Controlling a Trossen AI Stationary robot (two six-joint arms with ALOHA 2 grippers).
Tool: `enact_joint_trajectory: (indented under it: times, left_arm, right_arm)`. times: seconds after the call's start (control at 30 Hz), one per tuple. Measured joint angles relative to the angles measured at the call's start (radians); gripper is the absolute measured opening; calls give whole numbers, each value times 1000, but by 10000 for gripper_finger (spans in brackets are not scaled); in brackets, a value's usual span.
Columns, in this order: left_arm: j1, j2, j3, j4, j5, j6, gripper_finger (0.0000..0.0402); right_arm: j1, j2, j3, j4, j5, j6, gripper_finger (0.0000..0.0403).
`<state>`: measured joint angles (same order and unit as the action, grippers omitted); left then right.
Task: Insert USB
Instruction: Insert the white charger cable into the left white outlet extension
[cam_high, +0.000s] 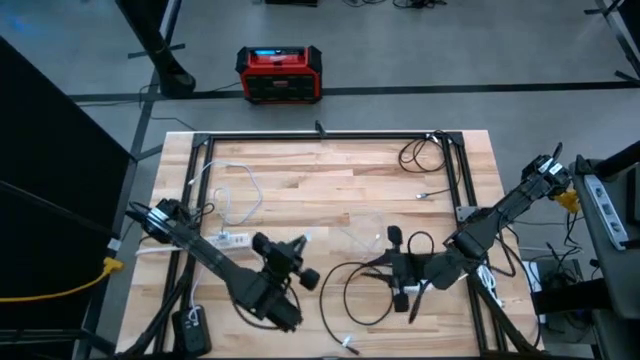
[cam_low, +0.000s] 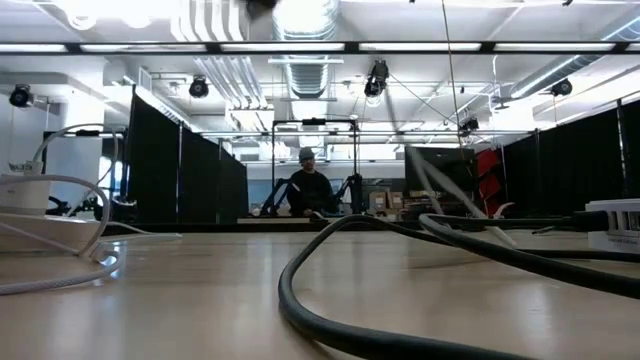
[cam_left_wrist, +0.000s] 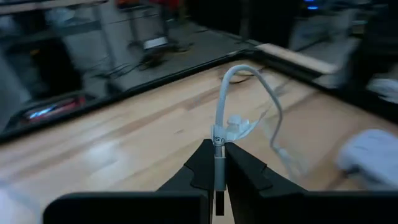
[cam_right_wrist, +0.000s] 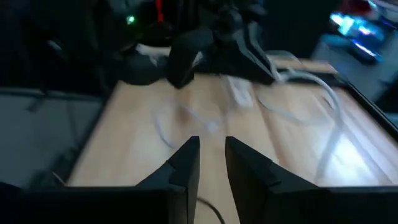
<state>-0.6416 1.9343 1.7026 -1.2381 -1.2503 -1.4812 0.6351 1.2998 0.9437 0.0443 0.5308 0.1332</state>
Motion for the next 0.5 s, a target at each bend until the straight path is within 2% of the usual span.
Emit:
enact_joint_trajectory:
  times: [0.13,0.27,0.5]
  left_arm:
    - [-23,-1,116,111,1,266,12]
    - [-43,-1,191,222,3,480,12]
    - [-67,-2,247,325,6,632,12]
  right_arm:
    - [-20,18,-37,174,-80,-46,86]
    - [-33,44,-96,394,-89,-101,107]
    - [-75,81,-196,771,-121,-137,144]
